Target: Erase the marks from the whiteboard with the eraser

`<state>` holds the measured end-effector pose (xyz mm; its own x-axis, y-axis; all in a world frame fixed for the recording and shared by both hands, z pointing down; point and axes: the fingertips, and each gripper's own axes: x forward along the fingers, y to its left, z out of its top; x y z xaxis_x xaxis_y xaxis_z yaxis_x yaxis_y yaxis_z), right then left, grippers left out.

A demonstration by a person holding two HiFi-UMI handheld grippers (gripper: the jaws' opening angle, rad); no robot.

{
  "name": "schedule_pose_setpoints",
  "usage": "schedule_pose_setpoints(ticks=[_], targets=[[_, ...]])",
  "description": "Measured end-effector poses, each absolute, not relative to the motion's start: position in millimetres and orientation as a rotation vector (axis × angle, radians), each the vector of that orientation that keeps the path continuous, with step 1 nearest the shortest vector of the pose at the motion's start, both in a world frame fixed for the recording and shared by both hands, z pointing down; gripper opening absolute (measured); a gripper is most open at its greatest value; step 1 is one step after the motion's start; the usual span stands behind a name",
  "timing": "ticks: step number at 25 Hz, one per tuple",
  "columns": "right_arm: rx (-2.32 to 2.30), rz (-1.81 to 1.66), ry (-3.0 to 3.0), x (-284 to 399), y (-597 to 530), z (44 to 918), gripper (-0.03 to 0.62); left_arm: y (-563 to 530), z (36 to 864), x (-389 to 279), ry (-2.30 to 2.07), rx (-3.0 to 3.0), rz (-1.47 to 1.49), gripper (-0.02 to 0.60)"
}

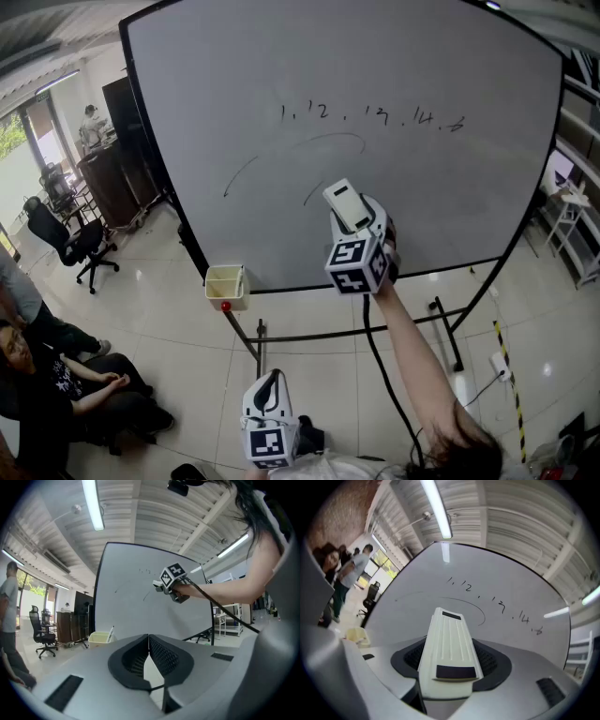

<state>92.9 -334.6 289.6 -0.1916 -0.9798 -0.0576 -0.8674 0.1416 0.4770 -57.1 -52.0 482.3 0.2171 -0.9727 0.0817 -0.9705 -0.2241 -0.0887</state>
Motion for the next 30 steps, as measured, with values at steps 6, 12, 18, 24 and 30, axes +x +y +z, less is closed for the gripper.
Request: schedule_pose_setpoints(ticks=[6,12,18,24,30], targets=[[1.914,-0.719,-1.958,66,-396,320,0.29,-130,453,-119,1.909,-2.414,-0.135,-0.002],[1.703,-1.034,-1.721,21,-396,374,0.29,-182,459,-154,1.967,-2.425,-0.127,-0.002],[2.053,-0.784,-1.85,71,-403,304,0.288,-203,472,-167,2.041,-2.437,-0.094,-0.002],[1.669,-0.913,-1.739,20,-400,410,0.288,-215,465,-149,2.022,-2.473,-0.059,-0.002],[1.996,-0.741,-1.796,86,-409,317,0.288,-216,467,-138,2.037,-2.47,-0.063,-0.002]])
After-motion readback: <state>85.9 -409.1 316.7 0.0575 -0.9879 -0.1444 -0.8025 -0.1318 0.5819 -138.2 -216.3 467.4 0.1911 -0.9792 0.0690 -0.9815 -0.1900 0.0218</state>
